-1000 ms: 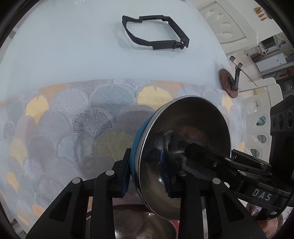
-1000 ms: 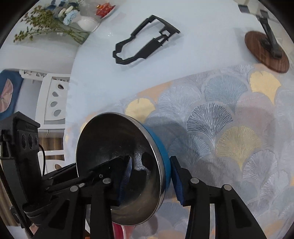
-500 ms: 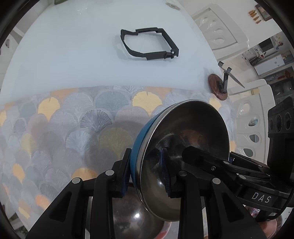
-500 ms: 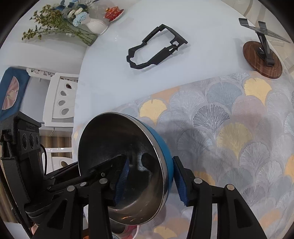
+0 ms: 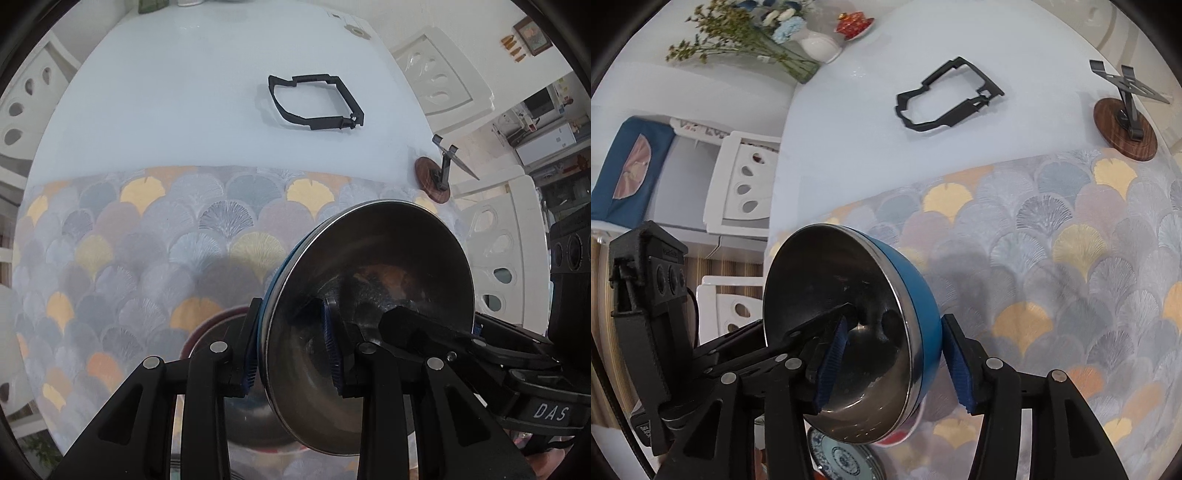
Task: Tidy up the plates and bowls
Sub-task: 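Lift the blue-exterior bowl and lower it into the red-exterior bowl with both tools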
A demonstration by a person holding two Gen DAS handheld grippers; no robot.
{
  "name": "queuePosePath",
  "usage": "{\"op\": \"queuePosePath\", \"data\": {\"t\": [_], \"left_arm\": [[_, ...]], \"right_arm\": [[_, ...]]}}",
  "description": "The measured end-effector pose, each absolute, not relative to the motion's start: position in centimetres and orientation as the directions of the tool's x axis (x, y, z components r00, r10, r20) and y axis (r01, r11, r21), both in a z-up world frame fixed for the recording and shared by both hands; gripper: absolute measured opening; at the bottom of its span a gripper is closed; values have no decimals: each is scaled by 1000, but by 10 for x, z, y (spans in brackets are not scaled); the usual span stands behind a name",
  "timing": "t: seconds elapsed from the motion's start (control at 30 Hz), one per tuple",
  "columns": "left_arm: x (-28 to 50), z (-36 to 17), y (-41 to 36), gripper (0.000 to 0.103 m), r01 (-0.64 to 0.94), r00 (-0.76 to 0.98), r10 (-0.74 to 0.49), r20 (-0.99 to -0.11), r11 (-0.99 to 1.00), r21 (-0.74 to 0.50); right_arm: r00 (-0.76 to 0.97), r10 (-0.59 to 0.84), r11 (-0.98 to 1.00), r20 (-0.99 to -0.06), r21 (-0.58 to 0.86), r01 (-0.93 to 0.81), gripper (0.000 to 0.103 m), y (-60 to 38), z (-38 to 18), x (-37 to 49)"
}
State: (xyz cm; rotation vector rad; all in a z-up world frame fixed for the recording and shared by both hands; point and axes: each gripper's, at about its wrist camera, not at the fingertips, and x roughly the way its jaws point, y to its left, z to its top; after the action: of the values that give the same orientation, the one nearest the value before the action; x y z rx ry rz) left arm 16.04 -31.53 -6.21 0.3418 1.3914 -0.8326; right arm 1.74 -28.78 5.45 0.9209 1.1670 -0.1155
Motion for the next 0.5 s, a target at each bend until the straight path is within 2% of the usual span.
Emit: {"op": "queuePosePath", "data": {"t": [0.5], "left_arm": [[147, -46, -277, 29, 662, -13, -335, -942, 703, -259]], "right_arm": [[444, 378, 642, -812, 576, 507, 53, -256, 75, 7]]}}
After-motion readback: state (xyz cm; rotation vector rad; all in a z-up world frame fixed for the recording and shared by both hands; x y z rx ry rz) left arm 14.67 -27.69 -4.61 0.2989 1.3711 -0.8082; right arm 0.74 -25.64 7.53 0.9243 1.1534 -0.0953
